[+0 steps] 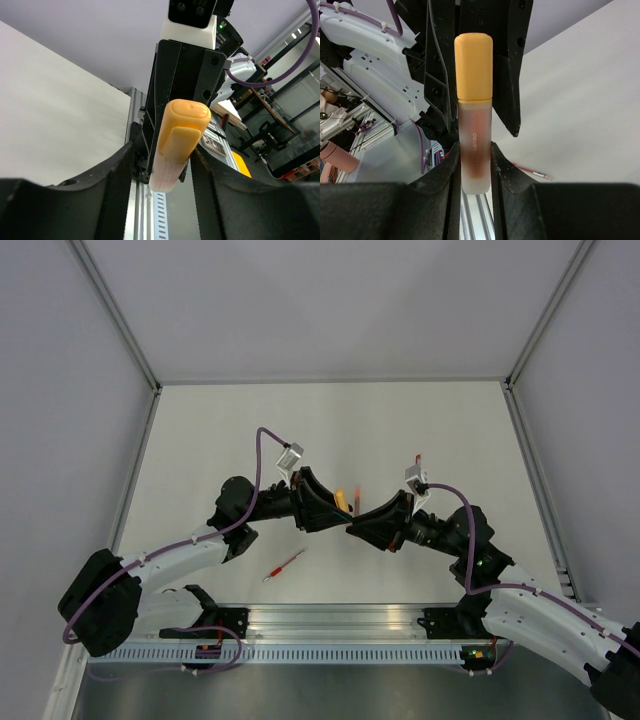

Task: Insert the pens into the pen caps

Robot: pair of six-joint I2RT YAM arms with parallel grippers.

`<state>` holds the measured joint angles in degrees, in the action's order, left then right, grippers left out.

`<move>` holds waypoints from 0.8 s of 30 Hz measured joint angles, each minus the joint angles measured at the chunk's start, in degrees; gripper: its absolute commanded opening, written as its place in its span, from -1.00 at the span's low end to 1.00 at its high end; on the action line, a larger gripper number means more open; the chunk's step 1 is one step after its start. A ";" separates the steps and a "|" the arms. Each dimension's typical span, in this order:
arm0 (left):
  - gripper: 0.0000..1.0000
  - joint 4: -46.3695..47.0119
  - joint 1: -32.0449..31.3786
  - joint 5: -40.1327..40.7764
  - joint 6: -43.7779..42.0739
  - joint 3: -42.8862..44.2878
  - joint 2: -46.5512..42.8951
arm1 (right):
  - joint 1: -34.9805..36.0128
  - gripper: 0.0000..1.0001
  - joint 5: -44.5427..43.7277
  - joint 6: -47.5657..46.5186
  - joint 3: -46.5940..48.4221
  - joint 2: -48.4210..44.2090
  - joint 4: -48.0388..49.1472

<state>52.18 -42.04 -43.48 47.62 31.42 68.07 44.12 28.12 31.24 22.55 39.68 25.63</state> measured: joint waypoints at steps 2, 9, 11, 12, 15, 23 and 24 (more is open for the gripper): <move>-0.07 -0.09 -0.13 0.33 -0.20 0.00 -0.09 | -0.04 -1.00 -0.22 0.00 0.00 0.02 -0.07; -0.67 -0.55 -0.55 1.42 -1.55 0.00 -0.96 | -0.11 -0.95 -1.33 0.13 0.00 0.13 -0.46; -0.79 -0.83 -0.59 1.46 -1.73 0.00 -1.11 | -0.09 -0.82 -1.29 0.17 0.00 0.17 -0.48; -0.89 -0.94 -0.61 1.46 -1.73 0.00 -1.11 | -0.11 -0.73 -1.29 0.17 0.00 0.17 -0.52; -0.95 -1.25 -0.70 1.53 -1.75 0.00 -1.11 | -0.09 -0.38 -1.25 0.17 0.00 0.17 -0.81; -0.95 -5.86 -1.11 3.41 -1.95 0.17 -2.32 | -0.09 0.00 -1.38 -1.36 0.55 0.85 -2.75; -0.95 -7.63 -1.18 4.44 -2.25 0.39 -2.62 | -0.09 0.01 -1.62 -1.64 0.92 1.07 -3.87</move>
<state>44.56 -43.22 -39.05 45.36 31.81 65.45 44.03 26.50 29.61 23.46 40.75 21.76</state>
